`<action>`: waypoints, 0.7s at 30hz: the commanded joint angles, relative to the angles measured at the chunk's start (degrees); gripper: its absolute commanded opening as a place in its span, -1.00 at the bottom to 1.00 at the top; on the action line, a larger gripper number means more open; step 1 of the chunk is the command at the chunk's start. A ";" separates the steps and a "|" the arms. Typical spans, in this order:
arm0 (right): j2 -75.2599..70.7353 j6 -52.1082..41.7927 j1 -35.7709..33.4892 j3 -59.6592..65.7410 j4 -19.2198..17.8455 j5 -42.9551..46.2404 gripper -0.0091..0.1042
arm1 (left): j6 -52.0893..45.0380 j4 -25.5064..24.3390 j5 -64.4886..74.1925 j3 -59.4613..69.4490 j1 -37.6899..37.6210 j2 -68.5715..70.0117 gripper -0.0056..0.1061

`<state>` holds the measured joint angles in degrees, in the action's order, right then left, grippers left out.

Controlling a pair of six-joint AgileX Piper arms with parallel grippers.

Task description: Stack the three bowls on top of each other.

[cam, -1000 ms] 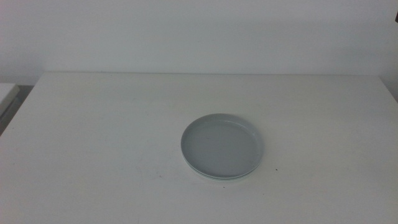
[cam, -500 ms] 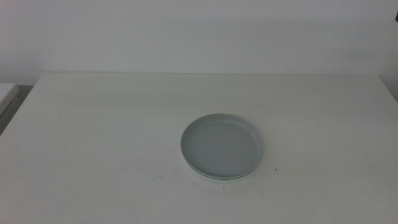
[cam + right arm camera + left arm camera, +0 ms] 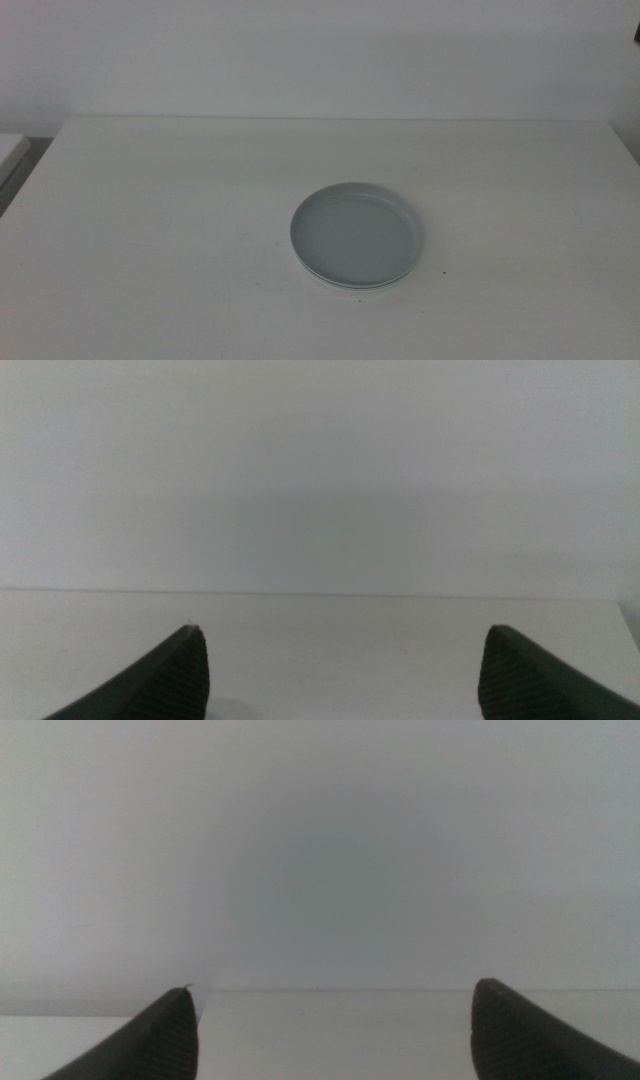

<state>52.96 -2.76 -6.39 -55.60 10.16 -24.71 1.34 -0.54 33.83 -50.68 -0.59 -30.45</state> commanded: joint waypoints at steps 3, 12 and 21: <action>-5.09 -0.08 0.10 9.04 -1.49 5.96 0.80 | -0.02 -0.06 -6.50 9.02 0.01 5.83 0.78; -28.73 -0.08 1.16 39.33 -5.56 11.44 0.80 | -0.02 -0.06 -8.83 31.33 0.01 23.95 0.78; -49.13 -0.08 5.81 55.60 -7.54 10.65 0.80 | -0.02 -0.06 -13.35 45.69 0.01 30.45 0.78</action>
<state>6.36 -2.65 -1.59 -0.76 3.35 -14.95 1.34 -0.66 23.32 -6.49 -0.59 -0.26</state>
